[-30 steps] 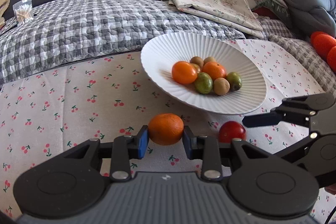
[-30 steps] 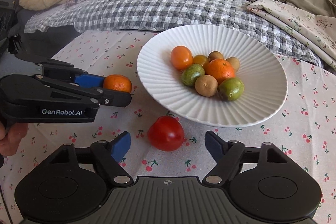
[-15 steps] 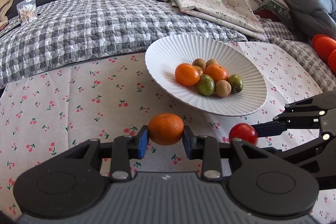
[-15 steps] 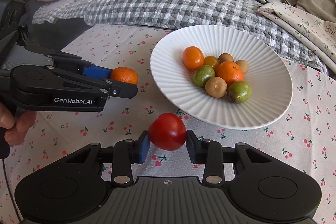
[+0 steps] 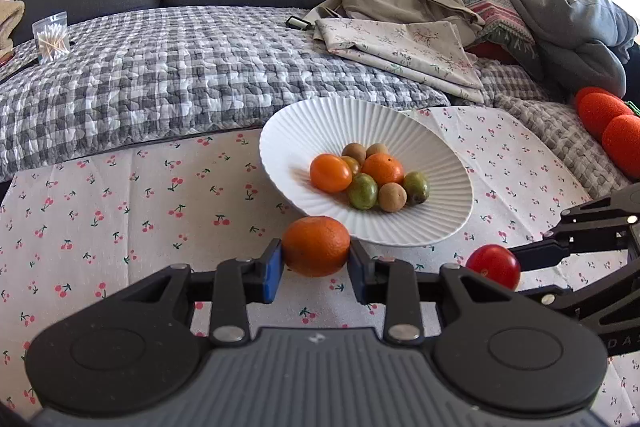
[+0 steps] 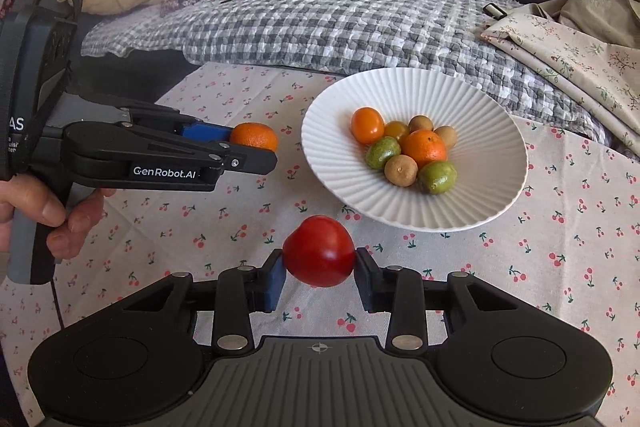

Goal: Organize fruits
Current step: 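Carry the mandarin and red tomato in both tools over the bowl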

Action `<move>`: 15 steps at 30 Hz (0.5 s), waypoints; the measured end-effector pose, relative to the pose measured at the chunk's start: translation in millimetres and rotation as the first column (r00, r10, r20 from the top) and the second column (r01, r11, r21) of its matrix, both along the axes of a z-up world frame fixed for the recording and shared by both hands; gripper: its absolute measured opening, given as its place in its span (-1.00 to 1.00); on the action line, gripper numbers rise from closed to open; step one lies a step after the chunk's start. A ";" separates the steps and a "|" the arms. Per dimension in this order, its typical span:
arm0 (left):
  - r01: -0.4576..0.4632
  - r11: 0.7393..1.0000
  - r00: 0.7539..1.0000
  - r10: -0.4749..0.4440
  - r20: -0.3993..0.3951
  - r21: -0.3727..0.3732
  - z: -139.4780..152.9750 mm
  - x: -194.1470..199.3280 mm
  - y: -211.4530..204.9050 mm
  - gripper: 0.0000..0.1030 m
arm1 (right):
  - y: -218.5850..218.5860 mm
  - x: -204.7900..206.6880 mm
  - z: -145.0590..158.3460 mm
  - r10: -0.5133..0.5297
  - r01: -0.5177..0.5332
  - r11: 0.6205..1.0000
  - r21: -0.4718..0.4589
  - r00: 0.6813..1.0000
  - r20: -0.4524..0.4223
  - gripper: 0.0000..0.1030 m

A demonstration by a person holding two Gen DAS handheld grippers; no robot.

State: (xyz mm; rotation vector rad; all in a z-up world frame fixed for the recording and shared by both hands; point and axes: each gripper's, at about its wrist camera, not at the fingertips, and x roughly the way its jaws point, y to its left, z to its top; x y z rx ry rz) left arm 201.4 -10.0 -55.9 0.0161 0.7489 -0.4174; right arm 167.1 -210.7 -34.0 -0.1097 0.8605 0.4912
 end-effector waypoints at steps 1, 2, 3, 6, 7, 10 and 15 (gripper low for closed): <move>0.001 1.000 1.000 -0.001 0.003 -0.004 1.8 -1.0 -0.7 -0.37 | -1.2 -0.6 1.9 -0.002 0.002 1.000 0.005 1.000 0.003 -0.31; 0.003 1.000 1.000 -0.003 0.005 -0.008 3.5 -1.9 -1.5 -0.37 | -2.3 -0.7 3.7 -0.004 0.004 1.000 0.009 1.000 0.006 -0.31; 0.004 1.000 1.000 -0.004 0.008 -0.013 5.5 -2.8 -2.8 -0.37 | -3.4 -0.6 5.8 -0.006 0.006 1.000 0.014 1.000 0.009 -0.31; 0.010 1.000 1.000 -0.010 0.021 -0.025 10.7 -5.3 -6.0 -0.37 | -6.7 -0.5 11.2 -0.016 0.015 0.999 0.029 1.000 0.021 -0.31; 0.012 1.000 1.000 -0.011 0.026 -0.028 12.2 -5.6 -7.2 -0.37 | -8.3 -0.2 13.1 -0.020 0.019 0.999 0.034 0.999 0.025 -0.31; 0.014 0.999 0.999 -0.013 0.037 -0.041 15.0 -5.5 -9.5 -0.37 | -15.9 2.3 17.7 -0.048 0.046 0.998 0.048 0.998 0.036 -0.31; 0.013 0.999 0.999 -0.012 0.042 -0.041 15.4 0.2 -14.5 -0.37 | -28.5 7.8 19.8 -0.085 0.083 0.995 0.058 0.995 0.046 -0.31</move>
